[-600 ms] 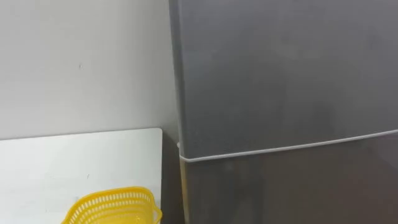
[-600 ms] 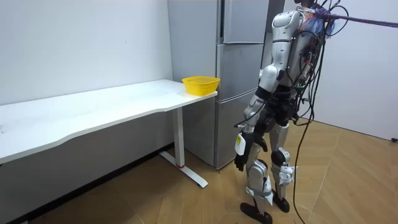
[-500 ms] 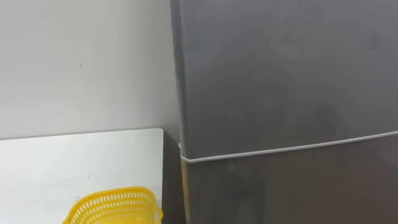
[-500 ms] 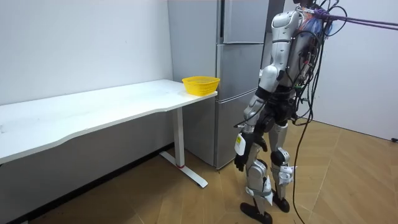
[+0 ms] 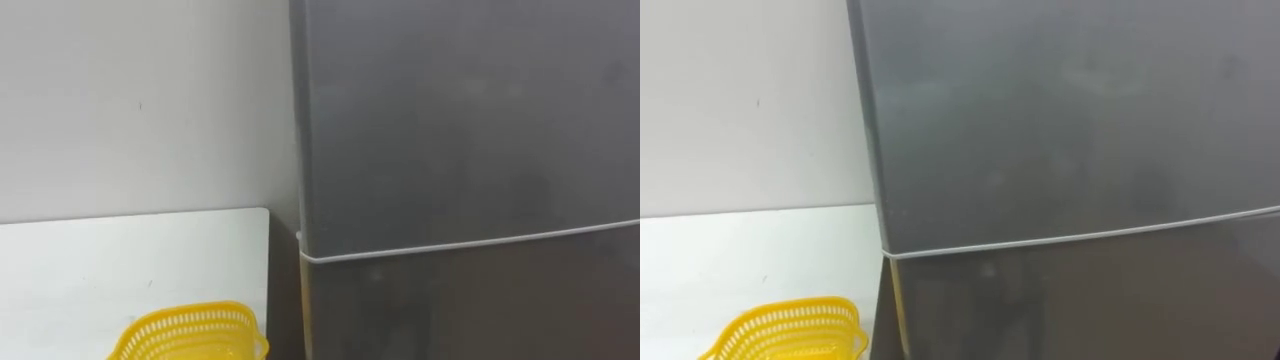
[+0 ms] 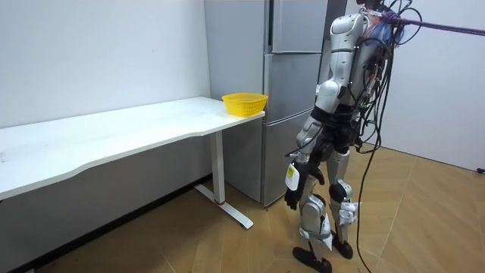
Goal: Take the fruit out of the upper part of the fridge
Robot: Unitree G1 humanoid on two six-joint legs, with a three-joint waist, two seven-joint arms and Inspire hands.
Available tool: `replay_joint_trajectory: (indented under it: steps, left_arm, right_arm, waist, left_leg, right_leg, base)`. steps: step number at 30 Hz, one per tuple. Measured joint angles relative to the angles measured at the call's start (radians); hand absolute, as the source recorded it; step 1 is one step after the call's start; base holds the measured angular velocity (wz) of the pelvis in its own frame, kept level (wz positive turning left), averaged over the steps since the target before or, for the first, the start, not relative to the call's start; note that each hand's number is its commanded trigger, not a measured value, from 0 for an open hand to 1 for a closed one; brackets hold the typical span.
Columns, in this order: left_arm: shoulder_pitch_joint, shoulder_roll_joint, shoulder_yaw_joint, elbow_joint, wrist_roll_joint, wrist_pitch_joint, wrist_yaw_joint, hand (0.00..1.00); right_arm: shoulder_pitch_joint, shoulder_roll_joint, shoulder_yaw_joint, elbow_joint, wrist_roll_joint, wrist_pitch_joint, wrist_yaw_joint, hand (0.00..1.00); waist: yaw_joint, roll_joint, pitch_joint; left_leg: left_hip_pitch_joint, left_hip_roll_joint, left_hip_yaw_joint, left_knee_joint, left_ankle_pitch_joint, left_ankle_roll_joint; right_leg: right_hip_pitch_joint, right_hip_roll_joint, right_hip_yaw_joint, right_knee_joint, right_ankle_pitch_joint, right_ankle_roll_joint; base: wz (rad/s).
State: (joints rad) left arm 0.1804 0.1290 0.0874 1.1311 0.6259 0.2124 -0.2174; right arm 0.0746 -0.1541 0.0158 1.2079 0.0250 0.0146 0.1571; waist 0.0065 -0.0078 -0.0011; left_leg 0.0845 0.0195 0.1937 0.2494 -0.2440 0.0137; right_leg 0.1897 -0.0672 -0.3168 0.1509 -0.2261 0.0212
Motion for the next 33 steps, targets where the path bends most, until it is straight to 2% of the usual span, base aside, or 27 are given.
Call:
replay_joint_trajectory:
  steps: [6,14,18,21,25,29,33]
  left_arm:
    - [0.007,0.000,0.013,0.000,-0.008,0.001,0.010,0.00]
    - [0.012,-0.004,0.036,0.001,-0.078,0.002,0.057,0.00]
    - [0.013,-0.006,0.086,0.016,-0.206,0.008,0.096,0.00]
    - [0.027,-0.013,0.139,0.028,-0.289,0.009,0.130,0.00]
    - [0.046,-0.025,0.204,0.041,-0.421,0.008,0.173,0.00]
    - [0.061,-0.027,0.216,0.041,-0.530,0.007,0.216,0.00]
    - [0.064,-0.028,0.277,0.036,-0.689,-0.003,0.287,0.00]
  right_arm:
    - [0.004,0.000,-0.010,-0.001,0.000,0.009,0.000,0.00]
    - [0.004,-0.001,-0.018,-0.005,0.000,0.009,0.008,0.00]
    - [-0.006,-0.001,-0.022,0.029,0.009,0.010,0.006,0.00]
    - [-0.014,0.000,-0.034,0.043,0.014,0.030,0.007,0.00]
    - [-0.007,0.000,-0.042,0.043,0.014,0.030,0.008,0.00]
    - [-0.004,0.000,-0.044,0.043,0.014,0.034,0.007,0.00]
    - [-0.006,-0.001,-0.039,0.043,0.013,0.053,0.007,0.00]
  waist:
    - [-0.001,0.002,-0.0003]
    - [0.000,0.009,-0.0016]
    - [0.000,0.009,-0.0016]
    - [0.005,0.009,-0.0012]
    - [0.018,0.006,-0.0009]
    - [0.029,0.002,0.0003]
    - [0.055,0.000,0.0006]
  left_leg:
    - [-0.001,-0.001,-0.001,0.000,0.000,0.000]
    - [0.001,0.000,-0.004,-0.007,0.000,0.000]
    - [-0.001,0.000,-0.006,-0.009,0.000,0.000]
    - [-0.001,-0.001,-0.006,-0.008,0.000,0.000]
    - [-0.001,-0.005,-0.013,-0.008,0.000,0.000]
    - [0.000,-0.014,-0.031,-0.008,0.000,0.001]
    - [-0.003,-0.017,-0.042,-0.008,-0.002,0.004]
  right_leg:
    - [0.002,-0.001,-0.006,0.000,0.000,0.000]
    - [0.003,-0.001,-0.011,0.000,0.000,0.000]
    - [0.003,-0.001,-0.017,0.000,0.000,0.000]
    - [0.002,-0.002,-0.017,-0.002,0.000,0.000]
    - [0.005,-0.006,-0.032,-0.004,-0.001,0.002]
    - [0.014,-0.010,-0.043,-0.006,-0.005,0.007]
    - [0.022,-0.012,-0.062,-0.011,-0.007,0.009]
  base:
    - [0.00]
    - [0.00]
    - [0.00]
    - [0.00]
    - [0.04]
    - [0.14]
    - [0.10]
